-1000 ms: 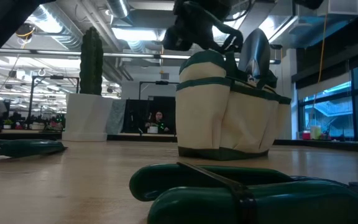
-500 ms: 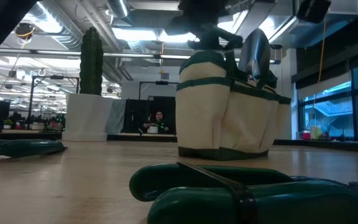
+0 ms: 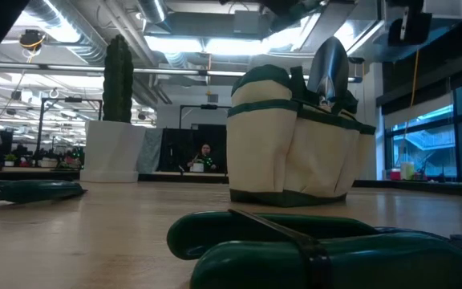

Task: Pick & Place Garden tools in Gardening bag
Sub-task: Put the top shear scissor into the gardening bag

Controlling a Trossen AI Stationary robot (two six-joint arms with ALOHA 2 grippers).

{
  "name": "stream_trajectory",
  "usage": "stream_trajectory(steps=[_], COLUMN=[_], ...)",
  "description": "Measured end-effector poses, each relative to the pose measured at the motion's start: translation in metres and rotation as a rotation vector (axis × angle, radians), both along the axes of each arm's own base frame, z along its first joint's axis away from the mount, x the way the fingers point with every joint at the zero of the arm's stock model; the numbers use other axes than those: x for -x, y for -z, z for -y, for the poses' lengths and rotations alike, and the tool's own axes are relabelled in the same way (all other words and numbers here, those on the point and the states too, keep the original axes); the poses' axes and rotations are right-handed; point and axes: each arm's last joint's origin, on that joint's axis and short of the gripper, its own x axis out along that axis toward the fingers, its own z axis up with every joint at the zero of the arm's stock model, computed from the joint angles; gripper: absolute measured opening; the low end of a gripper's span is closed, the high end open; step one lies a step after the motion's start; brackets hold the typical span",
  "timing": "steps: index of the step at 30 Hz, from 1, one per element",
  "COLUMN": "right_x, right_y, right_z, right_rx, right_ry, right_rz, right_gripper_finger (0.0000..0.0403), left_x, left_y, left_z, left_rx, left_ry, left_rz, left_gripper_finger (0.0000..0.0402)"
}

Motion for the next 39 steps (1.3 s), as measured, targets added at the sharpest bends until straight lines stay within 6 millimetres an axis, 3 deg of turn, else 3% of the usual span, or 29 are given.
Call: stream_trajectory(steps=[8,12,17,27,39], right_x=[-0.007,-0.012,-0.019,-0.041,-0.042], right_y=[-0.001,0.003,0.002,-0.017,-0.022], right_z=[0.001,0.001,0.001,-0.006,-0.001], right_rx=[-0.103,-0.104,0.037,0.168,0.192], right_ry=[0.113,0.189,0.268,0.271,0.273], right_rz=[0.025,0.014,0.012,-0.046,-0.079], right_gripper_finger=[0.0222,0.0270,0.0270,0.0217,0.0212], left_x=[0.004,0.003,-0.001,-0.007,-0.001], left_y=[-0.002,-0.001,0.003,-0.001,0.003], left_z=[0.018,0.013,0.003,-0.005,-0.002], left_rx=[-0.120,-0.067,0.008,-0.022,-0.026], left_ry=[-0.024,-0.036,-0.057,-0.026,-0.030], left_rz=[0.007,0.023,0.035,0.064,-0.002], left_gripper_finger=[0.0023,0.0023,0.0023,0.0023,0.0023])
